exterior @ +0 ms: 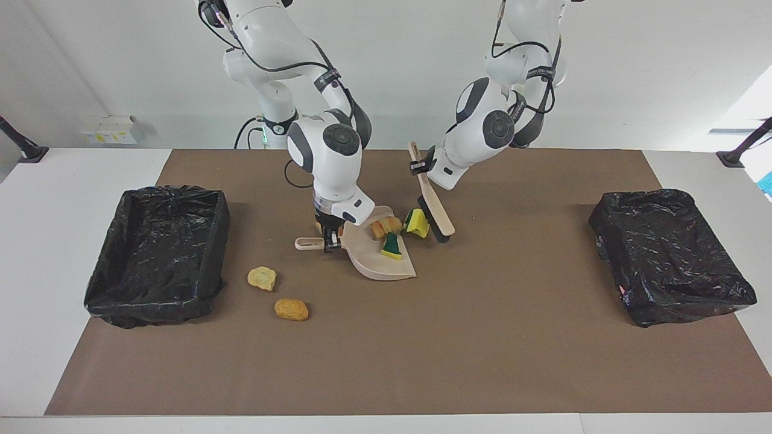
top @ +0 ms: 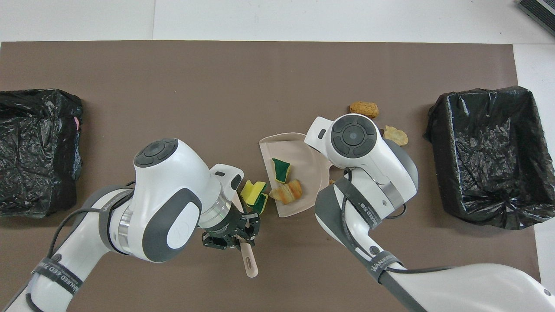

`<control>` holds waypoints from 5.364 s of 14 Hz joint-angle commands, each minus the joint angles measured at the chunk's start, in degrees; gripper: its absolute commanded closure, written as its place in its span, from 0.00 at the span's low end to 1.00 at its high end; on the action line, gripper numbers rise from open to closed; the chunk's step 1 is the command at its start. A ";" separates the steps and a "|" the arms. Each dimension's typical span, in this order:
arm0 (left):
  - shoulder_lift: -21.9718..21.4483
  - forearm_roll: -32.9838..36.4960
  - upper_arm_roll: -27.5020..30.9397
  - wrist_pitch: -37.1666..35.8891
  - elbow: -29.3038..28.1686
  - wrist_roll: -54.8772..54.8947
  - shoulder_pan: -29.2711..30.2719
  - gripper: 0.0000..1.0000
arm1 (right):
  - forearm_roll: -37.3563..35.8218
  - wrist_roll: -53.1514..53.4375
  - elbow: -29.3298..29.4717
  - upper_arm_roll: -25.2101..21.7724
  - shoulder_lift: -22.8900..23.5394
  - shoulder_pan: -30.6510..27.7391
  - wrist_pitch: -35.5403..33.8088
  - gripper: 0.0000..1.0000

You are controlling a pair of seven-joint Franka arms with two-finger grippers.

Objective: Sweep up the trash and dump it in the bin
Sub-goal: 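Sweep the remaining sponge pieces into the dustpan with the left gripper, then carry the loaded dustpan to the bin with the right gripper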

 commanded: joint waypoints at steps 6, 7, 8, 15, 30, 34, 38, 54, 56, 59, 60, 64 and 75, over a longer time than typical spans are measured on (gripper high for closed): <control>-4.73 2.41 -0.14 3.52 -8.85 -1.15 -1.81 1.00 | -1.28 -1.16 -1.33 0.35 -0.28 -0.82 1.38 1.00; -4.81 2.41 -0.23 5.53 -9.30 -2.11 -2.08 1.00 | -1.28 -1.07 -1.33 0.35 -0.28 -0.82 1.38 1.00; -4.38 2.41 -0.40 7.29 -9.56 -3.16 -2.43 1.00 | -1.28 -0.98 -1.33 0.35 -0.19 -0.82 1.38 1.00; -2.97 2.33 -0.40 16.88 -10.62 -2.82 -4.90 1.00 | -1.28 1.13 -1.33 0.35 0.16 -0.73 1.82 1.00; 2.84 1.09 -0.05 5.34 3.52 15.00 -4.30 1.00 | 2.24 9.21 -1.06 0.44 1.22 1.56 2.70 1.00; 0.91 4.17 -0.14 -6.38 7.31 17.39 0.81 1.00 | 2.33 8.86 -0.54 0.44 1.04 1.03 1.47 1.00; 0.37 4.26 -0.14 -6.66 7.22 17.84 0.82 1.00 | 2.50 8.95 -0.45 0.44 0.51 0.85 0.94 1.00; -8.76 27.73 1.53 -8.06 10.48 27.16 12.24 1.00 | 13.40 -9.59 5.79 0.44 -5.64 -16.97 -5.82 1.00; -10.87 26.68 1.09 -12.27 8.03 25.14 11.37 1.00 | 13.40 -13.53 6.32 0.44 -5.64 -21.80 -6.53 1.00; -13.78 23.33 0.83 -11.41 3.71 16.64 5.67 1.00 | 13.40 -22.57 7.72 0.44 -5.11 -29.10 -6.62 1.00; -13.08 23.25 0.83 -10.97 3.62 14.08 2.00 1.00 | 13.40 -25.65 8.33 0.35 -5.02 -30.86 -6.62 1.00; -11.94 18.50 0.83 -0.36 -2.43 2.38 -8.21 1.00 | 12.26 -34.62 11.24 0.00 -5.20 -37.80 -9.78 1.00; -3.50 10.94 0.83 16.19 -11.84 -1.60 -19.05 1.00 | -12.34 -29.29 11.15 -5.45 -6.25 -39.23 -9.60 1.00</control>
